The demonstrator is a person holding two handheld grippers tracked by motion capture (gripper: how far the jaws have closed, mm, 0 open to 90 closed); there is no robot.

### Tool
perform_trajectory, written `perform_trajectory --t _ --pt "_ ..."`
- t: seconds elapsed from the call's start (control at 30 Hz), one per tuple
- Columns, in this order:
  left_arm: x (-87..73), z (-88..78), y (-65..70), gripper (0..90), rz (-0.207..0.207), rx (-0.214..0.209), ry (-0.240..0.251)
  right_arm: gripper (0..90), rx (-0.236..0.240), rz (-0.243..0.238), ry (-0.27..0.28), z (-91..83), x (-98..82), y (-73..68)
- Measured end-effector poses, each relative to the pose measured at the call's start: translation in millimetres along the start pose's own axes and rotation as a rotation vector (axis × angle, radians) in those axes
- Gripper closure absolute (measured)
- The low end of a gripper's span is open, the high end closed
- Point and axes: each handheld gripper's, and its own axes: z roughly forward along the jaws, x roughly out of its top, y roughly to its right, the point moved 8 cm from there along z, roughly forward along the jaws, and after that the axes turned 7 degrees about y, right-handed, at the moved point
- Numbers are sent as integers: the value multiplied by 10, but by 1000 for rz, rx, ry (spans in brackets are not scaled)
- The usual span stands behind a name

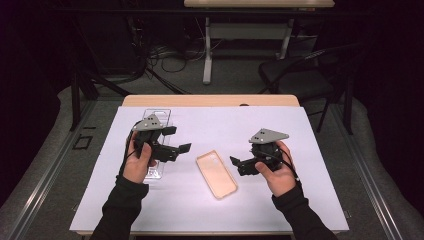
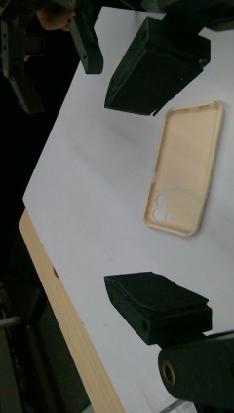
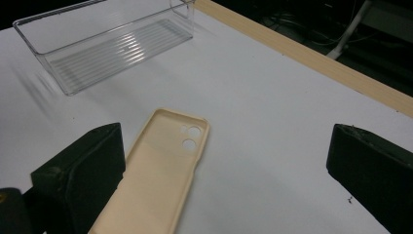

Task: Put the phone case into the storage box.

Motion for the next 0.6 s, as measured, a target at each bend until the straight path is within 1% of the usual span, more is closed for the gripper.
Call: perform_trajectory --t 0.1,0.17,0.23,0.37,0.4,0.47,0.53,0.57,0.6 --pt "-17 7 -13 164 -2 -7 -2 4 -2 0 -17 50 -19 21" --pt "-35 9 -21 164 -9 -12 1 3 -4 10 -30 77 -33 26" --pt "-56 11 -43 164 -4 -7 -12 1 -3 14 -41 103 -48 31" --pt "-68 9 -68 164 -13 -6 -6 0 17 34 -73 147 -90 32" --pt "-73 11 -76 164 -17 -3 -5 0 17 34 -73 147 -90 32" --pt "-90 14 -97 164 -23 0 -6 0 30 52 -98 177 -122 34" --pt "-97 19 -104 165 -29 2 -5 0 33 57 -103 188 -129 36" --pt "-106 25 -109 165 -36 -2 -6 0 33 61 -109 197 -139 39" --pt "-128 40 -122 165 -51 -10 -7 0 32 74 -121 221 -159 42"
